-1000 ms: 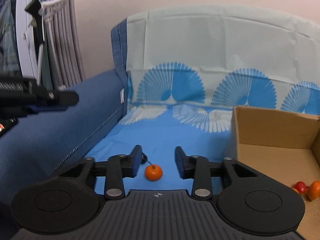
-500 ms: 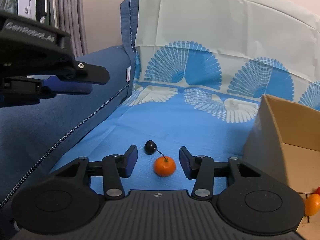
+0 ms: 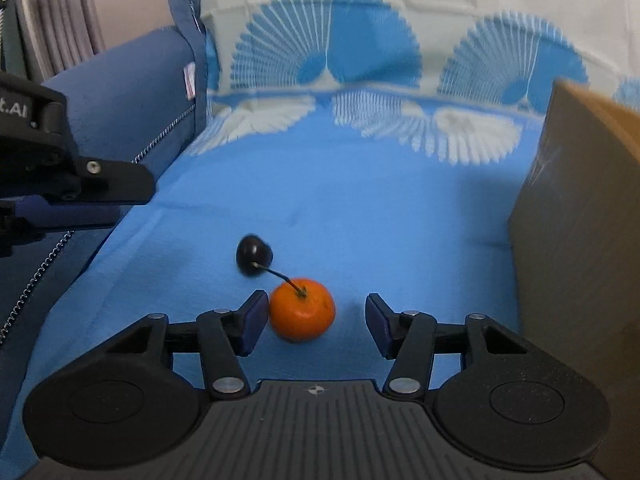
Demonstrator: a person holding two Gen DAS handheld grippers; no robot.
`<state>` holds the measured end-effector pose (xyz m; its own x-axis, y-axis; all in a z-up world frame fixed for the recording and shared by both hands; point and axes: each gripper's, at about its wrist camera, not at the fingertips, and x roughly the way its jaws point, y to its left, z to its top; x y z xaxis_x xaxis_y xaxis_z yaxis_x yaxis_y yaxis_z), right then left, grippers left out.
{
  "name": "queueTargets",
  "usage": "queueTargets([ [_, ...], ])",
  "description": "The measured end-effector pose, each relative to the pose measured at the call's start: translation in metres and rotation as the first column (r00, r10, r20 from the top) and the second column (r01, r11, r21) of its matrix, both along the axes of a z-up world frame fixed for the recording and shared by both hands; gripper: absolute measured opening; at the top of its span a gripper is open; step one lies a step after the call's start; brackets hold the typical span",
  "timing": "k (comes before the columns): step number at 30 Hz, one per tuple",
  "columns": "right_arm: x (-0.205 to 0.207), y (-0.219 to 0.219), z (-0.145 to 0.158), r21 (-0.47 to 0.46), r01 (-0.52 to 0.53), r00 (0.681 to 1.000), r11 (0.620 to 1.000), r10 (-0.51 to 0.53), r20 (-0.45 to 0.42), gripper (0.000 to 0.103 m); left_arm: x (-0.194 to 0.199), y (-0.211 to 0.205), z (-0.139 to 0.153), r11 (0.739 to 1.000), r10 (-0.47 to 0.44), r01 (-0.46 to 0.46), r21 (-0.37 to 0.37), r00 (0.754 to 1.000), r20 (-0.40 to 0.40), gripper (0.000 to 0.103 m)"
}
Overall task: Organize fruits
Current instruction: 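Close the right tool on the stemmed mandarin while the left tool approaches the black cherry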
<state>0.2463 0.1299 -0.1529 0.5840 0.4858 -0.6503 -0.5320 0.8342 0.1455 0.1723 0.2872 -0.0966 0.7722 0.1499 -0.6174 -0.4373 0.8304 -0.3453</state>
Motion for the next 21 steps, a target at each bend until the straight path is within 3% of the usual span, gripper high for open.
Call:
queueTargets([
  [1,0.001,0.000,-0.001,0.017,-0.010,1.000,1.000,0.010,-0.013,0.037,0.004,-0.001,-0.003,1.000,-0.004,0.004,0.010,1.000,-0.013,0.027],
  [6,-0.007,-0.003,0.008,-0.042,0.050,0.997,0.998,-0.047,0.064,0.036,0.023,-0.005,-0.015,0.999,-0.022,0.024,0.039,0.998,-0.052,0.027],
  [11,0.000,-0.016,-0.001,-0.088,0.125,0.992,0.988,-0.125,-0.003,0.037,0.047,-0.012,-0.026,0.995,-0.072,0.078,0.069,0.993,-0.088,0.030],
  [12,0.000,-0.019,-0.003,-0.081,0.130,0.991,0.988,-0.132,-0.017,0.037,0.051,-0.014,-0.028,0.993,-0.080,0.089,0.082,0.992,-0.101,0.034],
  [21,0.001,-0.021,-0.004,-0.082,0.146,0.988,0.986,-0.149,-0.030,0.037,0.076,-0.024,-0.052,0.976,-0.118,0.150,0.159,0.974,-0.195,0.036],
])
